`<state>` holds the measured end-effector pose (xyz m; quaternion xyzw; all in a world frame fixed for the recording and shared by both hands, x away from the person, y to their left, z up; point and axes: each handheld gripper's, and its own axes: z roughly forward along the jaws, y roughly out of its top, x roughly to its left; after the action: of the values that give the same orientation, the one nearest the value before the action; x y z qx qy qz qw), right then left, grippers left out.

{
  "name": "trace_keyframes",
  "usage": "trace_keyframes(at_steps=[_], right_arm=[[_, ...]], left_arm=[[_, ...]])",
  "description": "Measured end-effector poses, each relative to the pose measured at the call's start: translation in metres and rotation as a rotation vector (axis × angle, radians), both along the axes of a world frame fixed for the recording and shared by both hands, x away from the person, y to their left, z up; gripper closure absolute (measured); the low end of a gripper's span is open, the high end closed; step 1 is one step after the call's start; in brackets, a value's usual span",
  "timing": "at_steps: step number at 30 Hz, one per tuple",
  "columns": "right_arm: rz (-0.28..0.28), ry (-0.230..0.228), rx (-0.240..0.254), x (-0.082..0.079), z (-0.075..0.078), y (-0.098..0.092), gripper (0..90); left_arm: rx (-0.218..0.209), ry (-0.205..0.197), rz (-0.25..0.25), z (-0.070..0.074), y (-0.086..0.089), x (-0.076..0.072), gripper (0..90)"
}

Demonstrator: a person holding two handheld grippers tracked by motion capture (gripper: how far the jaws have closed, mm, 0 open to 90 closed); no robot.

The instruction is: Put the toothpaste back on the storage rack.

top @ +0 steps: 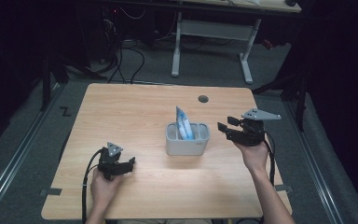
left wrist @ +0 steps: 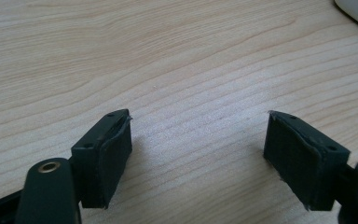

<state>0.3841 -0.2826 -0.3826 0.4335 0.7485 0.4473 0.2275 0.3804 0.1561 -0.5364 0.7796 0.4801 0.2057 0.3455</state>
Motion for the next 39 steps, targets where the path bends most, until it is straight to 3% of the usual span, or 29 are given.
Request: trace_keyframes(at_steps=[16, 39], right_arm=[[-0.047, 0.015, 0.031, -0.009, -0.015, -0.024, 49.7], [-0.101, 0.018, 0.081, -0.020, -0.025, -0.050, 49.9]], left_arm=[[0.001, -0.001, 0.000, 0.000, 0.000, 0.000, 23.8], [0.001, 0.000, 0.000, 0.000, 0.000, 0.000, 23.8]])
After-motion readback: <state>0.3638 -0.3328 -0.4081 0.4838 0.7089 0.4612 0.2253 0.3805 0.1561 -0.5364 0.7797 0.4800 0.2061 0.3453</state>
